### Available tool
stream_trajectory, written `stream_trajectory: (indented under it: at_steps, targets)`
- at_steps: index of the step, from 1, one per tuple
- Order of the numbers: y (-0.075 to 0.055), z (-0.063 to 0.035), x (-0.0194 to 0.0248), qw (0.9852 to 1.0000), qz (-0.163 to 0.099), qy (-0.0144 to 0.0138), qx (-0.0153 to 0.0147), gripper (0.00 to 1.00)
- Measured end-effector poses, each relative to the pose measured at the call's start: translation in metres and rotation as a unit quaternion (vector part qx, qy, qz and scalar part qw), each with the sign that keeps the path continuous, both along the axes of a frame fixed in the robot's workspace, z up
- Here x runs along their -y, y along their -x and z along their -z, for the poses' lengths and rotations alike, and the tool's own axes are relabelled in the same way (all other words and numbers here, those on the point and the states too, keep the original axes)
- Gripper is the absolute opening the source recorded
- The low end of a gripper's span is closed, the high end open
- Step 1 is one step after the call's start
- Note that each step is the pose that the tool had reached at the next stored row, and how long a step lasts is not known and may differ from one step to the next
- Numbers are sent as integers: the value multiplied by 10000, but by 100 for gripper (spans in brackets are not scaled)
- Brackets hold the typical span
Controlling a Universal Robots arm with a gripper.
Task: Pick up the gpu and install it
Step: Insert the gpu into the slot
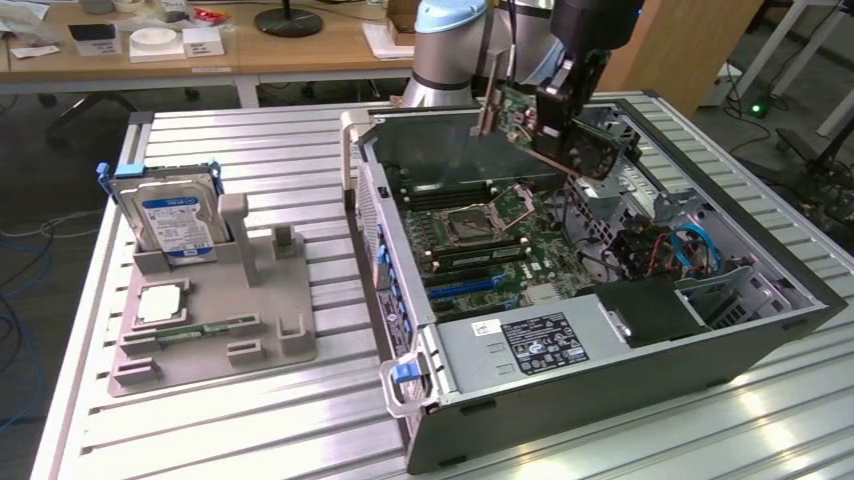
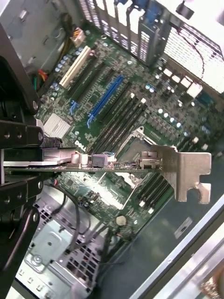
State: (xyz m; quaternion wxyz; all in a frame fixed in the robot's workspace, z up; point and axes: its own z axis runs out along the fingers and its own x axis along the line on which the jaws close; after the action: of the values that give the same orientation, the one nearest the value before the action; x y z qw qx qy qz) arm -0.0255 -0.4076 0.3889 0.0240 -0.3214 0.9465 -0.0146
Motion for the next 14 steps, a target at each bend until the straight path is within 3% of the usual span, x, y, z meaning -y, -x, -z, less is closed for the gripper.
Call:
stream_trajectory:
  at_steps: [4, 7, 11, 14]
  targets:
    - [0, 2, 0, 9994, -357, 0, 0, 28]
    - [0, 3, 0, 9981, -621, 1, 0, 28]
    - [0, 5, 0, 9953, -969, 1, 0, 28]
    - [0, 6, 0, 9923, -1239, 2, 0, 28]
